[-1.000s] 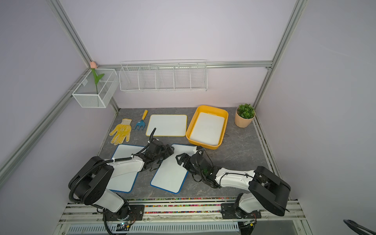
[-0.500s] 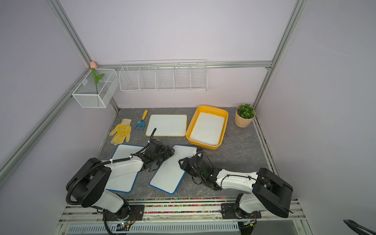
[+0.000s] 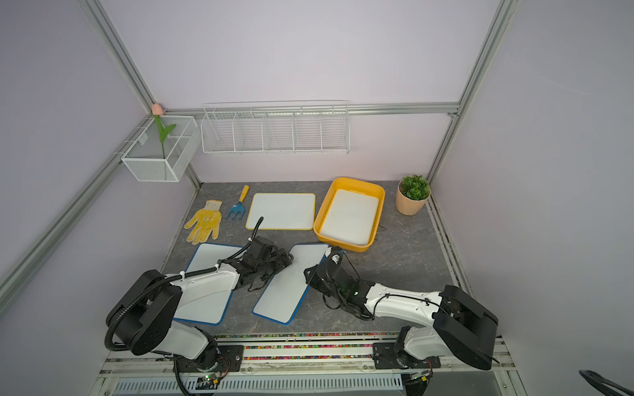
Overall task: Put the whiteboard into the storage box
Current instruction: Pick up the whiteboard at the center of the board, then place the whiteboard in the storage box.
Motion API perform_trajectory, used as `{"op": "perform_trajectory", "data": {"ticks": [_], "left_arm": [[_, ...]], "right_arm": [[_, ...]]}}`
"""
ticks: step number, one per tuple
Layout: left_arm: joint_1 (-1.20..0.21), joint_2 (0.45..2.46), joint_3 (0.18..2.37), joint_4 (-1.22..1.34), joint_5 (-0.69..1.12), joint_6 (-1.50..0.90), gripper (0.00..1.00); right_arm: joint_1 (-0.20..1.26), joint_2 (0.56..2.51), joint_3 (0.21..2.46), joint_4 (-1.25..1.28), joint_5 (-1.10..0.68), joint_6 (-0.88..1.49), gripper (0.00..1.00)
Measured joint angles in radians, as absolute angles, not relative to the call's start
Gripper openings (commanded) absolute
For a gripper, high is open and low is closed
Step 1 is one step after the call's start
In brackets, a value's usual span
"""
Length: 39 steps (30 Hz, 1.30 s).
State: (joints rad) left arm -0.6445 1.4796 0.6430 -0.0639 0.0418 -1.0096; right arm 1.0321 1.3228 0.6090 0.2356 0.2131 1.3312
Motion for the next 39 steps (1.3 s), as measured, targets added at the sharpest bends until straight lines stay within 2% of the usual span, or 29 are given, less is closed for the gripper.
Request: {"op": "perform_trajectory", "data": {"ticks": [4, 14, 20, 29, 39], "left_arm": [[-0.645, 1.42, 0.633, -0.174, 0.022, -1.01, 0.9], [-0.647, 1.183, 0.694, -0.495, -0.112, -0.974, 0.91], [-0.646, 1.077, 0.739, -0.566, -0.182, -0.879, 1.0], [-0.649, 1.112, 0.999, -0.646, -0.175, -0.659, 0.99], [-0.686, 1.189, 1.252, -0.723, -0.158, -0.429, 0.99]], "right_arm": [[1.033, 1.319, 0.628, 0.178, 0.214, 1.333, 0.1], [1.042, 1.266, 0.709, 0.033, 0.214, 1.271, 0.06], [1.009, 1.213, 0.774, -0.095, 0.202, 1.217, 0.06], [0.765, 1.116, 0.864, -0.216, 0.109, 1.135, 0.06], [0.356, 1.146, 1.01, -0.285, -0.159, 1.044, 0.06]]}}
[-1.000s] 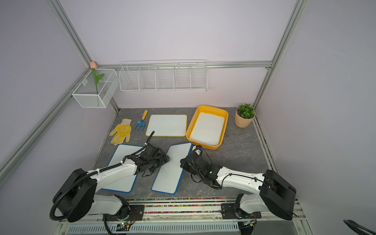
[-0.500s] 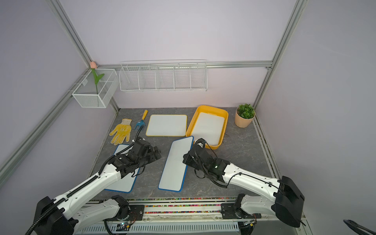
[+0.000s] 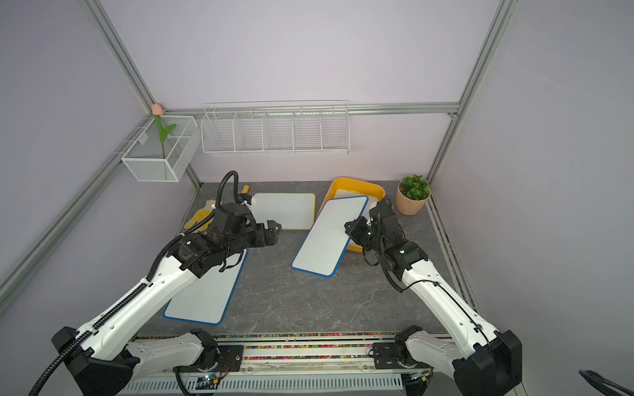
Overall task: Put the whiteboard into the storage box
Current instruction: Place the whiteboard in the storage box.
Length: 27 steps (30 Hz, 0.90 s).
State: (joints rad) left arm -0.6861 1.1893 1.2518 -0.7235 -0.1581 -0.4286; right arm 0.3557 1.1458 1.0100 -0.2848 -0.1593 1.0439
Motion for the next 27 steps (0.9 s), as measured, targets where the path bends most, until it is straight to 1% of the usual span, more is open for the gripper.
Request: {"op": "perform_trajectory", "data": {"ticks": [4, 9, 14, 19, 24, 27], "left_arm": [[-0.69, 1.19, 1.265, -0.736, -0.155, -0.361, 0.99], [-0.69, 1.191, 1.265, -0.739, -0.149, -0.295, 0.99], [-0.69, 1.19, 1.244, -0.732, -0.131, -0.251, 0.99], [-0.69, 1.19, 1.223, -0.731, -0.109, -0.226, 0.99], [-0.69, 1.19, 1.211, -0.718, -0.095, -0.215, 0.99], [-0.69, 1.192, 1.204, -0.709, -0.084, -0.205, 0.99]], "right_arm": [[0.204, 1.235, 1.085, -0.289, -0.287, 1.019, 0.06], [0.078, 1.41, 1.226, -0.295, -0.397, 0.971, 0.06], [0.023, 1.575, 1.37, -0.304, -0.461, 0.922, 0.07], [-0.013, 1.783, 1.571, -0.32, -0.546, 0.87, 0.07], [-0.032, 1.967, 1.764, -0.367, -0.59, 0.803, 0.07], [-0.039, 2.049, 1.836, -0.388, -0.604, 0.771, 0.08]]}}
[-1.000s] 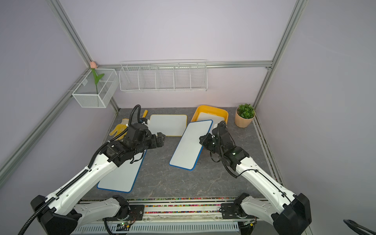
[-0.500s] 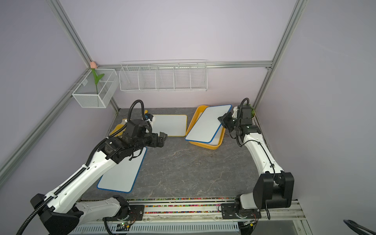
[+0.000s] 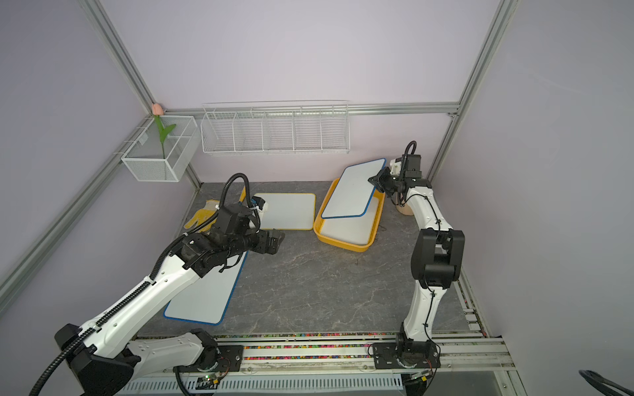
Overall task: Put the whiteboard into the storage box
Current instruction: Place the whiteboard in the storage box.
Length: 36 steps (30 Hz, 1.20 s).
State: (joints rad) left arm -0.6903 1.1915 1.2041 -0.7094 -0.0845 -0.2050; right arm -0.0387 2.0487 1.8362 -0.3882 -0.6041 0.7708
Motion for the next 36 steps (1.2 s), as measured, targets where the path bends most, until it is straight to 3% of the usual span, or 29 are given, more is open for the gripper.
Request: {"op": "perform_trajectory", "data": {"ticks": [27, 36], "left_arm": [[-0.616, 1.232, 1.189, -0.653, -0.028, -0.209, 0.99], [-0.615, 1.208, 1.17, -0.648, -0.028, -0.213, 0.99]], "right_arm": [[-0.053, 2.269, 1.996, -0.363, -0.698, 0.719, 0.09], [-0.064, 2.175, 1.785, -0.219, -0.705, 0.756, 0.1]]}}
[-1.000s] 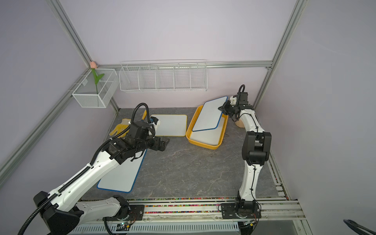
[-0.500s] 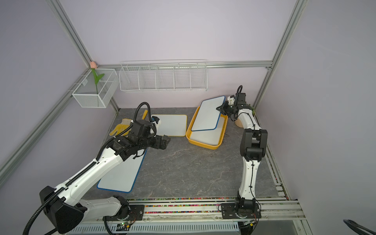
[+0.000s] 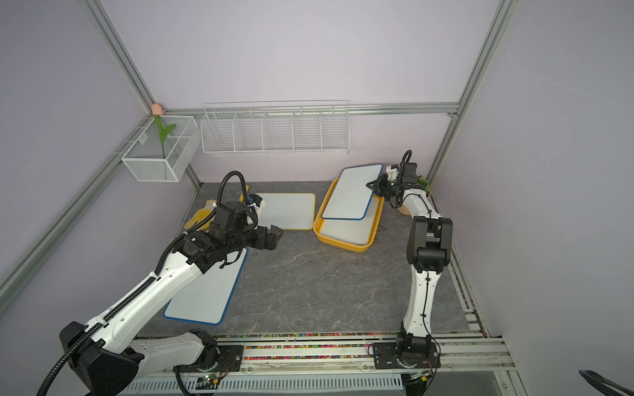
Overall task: Put the whiteboard into the storage box
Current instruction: Place the whiteboard in the storage box.
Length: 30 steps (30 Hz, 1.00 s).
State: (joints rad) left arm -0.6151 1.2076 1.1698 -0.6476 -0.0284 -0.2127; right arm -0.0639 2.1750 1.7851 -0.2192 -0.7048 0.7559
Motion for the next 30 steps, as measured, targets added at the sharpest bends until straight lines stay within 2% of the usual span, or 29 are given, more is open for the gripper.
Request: {"op": "perform_trajectory", "data": {"ticks": [7, 30], "left_arm": [[-0.615, 1.208, 1.157, -0.64, -0.024, -0.224, 0.99], [-0.615, 1.188, 1.12, -0.621, -0.02, -0.236, 0.99]], "right_arm": [[-0.062, 2.085, 1.639, -0.176, -0.7, 0.755, 0.1], [-0.034, 1.973, 1.449, -0.092, -0.675, 0.775, 0.1]]}}
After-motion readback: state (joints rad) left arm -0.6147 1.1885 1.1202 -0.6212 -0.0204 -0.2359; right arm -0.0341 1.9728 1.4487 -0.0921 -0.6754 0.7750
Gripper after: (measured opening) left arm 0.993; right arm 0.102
